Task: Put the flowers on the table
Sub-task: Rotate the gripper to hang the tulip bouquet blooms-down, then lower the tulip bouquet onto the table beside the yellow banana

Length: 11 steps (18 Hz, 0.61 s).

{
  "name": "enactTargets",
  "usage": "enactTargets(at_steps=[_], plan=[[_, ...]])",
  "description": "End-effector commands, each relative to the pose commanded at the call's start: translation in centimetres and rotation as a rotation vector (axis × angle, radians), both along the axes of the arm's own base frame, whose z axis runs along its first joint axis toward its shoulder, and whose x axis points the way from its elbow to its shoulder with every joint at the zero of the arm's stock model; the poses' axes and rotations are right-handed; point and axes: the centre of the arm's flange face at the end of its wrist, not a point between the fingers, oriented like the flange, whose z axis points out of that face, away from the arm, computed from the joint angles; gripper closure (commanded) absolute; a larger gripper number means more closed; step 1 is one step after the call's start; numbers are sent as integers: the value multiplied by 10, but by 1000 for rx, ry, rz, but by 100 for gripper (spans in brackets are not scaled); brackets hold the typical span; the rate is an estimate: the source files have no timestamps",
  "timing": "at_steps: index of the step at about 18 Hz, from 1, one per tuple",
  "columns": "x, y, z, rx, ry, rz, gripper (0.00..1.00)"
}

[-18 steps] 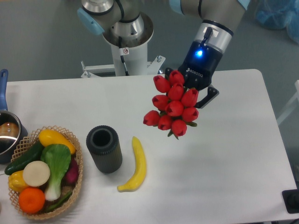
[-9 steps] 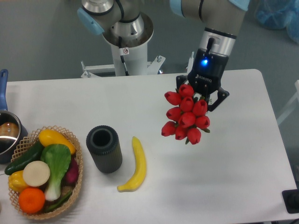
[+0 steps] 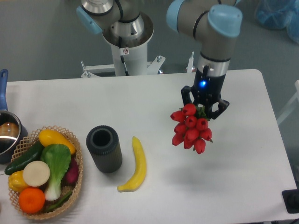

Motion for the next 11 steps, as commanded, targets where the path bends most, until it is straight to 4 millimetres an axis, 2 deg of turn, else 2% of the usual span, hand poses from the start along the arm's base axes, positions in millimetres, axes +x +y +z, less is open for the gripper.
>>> enactTargets(at_steps=[3, 6, 11], plan=[[-1, 4, -19, -100, 19, -3, 59], [-4, 7, -28, -118, 13, -10, 59], [-11, 11, -60, -145, -37, -5, 58]])
